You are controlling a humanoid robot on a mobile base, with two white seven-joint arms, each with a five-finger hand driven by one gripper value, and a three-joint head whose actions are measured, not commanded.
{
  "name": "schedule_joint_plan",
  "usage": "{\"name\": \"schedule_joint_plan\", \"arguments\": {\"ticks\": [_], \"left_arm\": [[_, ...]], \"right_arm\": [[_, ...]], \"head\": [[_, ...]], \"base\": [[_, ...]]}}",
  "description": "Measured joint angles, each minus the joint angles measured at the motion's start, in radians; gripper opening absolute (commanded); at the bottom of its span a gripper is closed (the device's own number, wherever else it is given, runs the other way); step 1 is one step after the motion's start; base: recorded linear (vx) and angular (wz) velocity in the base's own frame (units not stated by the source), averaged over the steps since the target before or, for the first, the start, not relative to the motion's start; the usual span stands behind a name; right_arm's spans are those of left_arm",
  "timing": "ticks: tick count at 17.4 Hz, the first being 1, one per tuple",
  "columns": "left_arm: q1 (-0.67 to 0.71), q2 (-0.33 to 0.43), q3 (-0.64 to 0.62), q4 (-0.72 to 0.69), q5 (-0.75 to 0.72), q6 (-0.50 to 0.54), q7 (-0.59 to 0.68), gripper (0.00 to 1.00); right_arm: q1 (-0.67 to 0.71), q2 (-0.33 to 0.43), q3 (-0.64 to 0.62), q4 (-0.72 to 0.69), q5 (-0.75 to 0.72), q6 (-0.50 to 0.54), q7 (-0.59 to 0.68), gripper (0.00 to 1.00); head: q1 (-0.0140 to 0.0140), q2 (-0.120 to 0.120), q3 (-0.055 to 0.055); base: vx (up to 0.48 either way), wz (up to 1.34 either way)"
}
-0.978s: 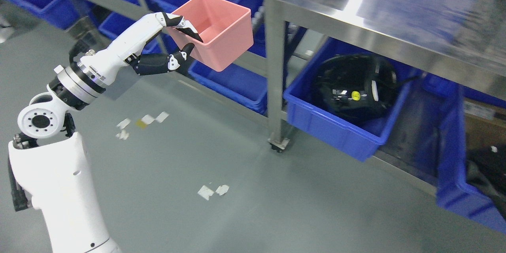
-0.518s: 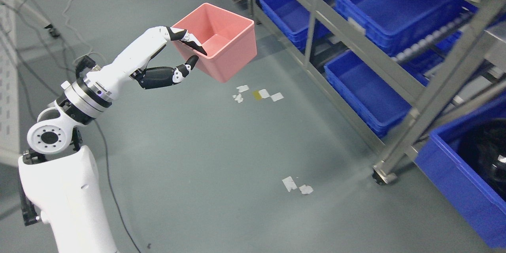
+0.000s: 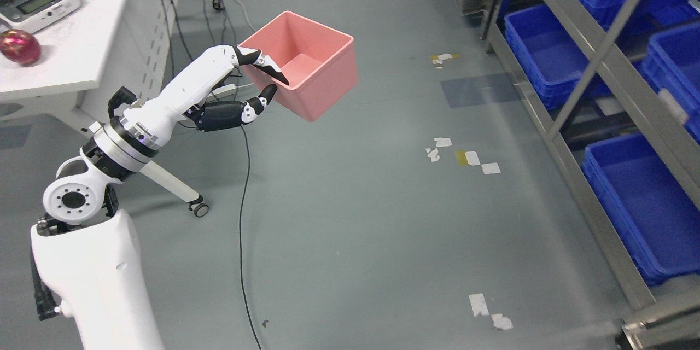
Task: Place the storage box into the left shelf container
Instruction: 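Hold the pink box aloft in the left hand while turning toward the shelf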
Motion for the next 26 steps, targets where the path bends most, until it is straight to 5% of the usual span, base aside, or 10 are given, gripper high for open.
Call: {"name": "schedule_joint_plan", "arguments": {"ticks": [26], "left_arm": [[0.011,-0.008,0.003,-0.008,-0.002,0.001,0.001,0.02]], "right_arm": [[0.0,0.0,0.0,0.0,0.0,0.0,0.001,1.0]], "head": [[0.0,0.0,0.0]], "base": [[0.372,0.11]]}}
